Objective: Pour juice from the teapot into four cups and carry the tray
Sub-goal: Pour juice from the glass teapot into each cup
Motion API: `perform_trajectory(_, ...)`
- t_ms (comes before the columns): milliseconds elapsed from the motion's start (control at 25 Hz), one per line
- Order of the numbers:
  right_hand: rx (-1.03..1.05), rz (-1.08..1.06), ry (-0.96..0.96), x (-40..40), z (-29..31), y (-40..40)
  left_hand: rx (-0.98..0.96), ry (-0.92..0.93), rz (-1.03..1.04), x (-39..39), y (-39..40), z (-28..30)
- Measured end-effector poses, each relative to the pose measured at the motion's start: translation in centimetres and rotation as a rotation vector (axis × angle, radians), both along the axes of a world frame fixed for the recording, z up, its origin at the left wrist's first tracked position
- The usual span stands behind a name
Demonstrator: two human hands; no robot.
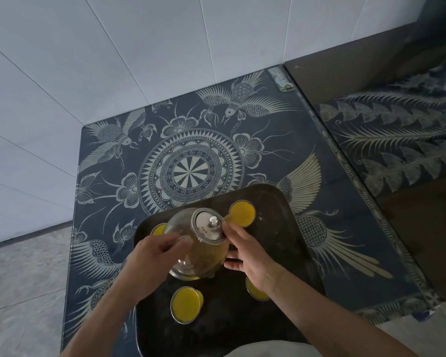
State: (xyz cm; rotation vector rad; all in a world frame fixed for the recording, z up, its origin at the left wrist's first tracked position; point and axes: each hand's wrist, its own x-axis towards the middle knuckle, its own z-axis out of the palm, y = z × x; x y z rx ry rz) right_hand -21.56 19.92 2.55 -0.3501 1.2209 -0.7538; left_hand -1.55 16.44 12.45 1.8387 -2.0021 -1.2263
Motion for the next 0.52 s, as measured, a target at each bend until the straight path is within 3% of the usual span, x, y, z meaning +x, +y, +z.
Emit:
perform_trajectory(200,-0.072,-0.002,0.1,-0.1,1.0,-0.3,0.1,0.262,0.162,0.7,1.4,-0.7)
perform_trajectory(520,-0.291,0.014,0.2,-1.3,4.3,0.2,-0.025,0.511,0.258,0.2,4.4,-0.4)
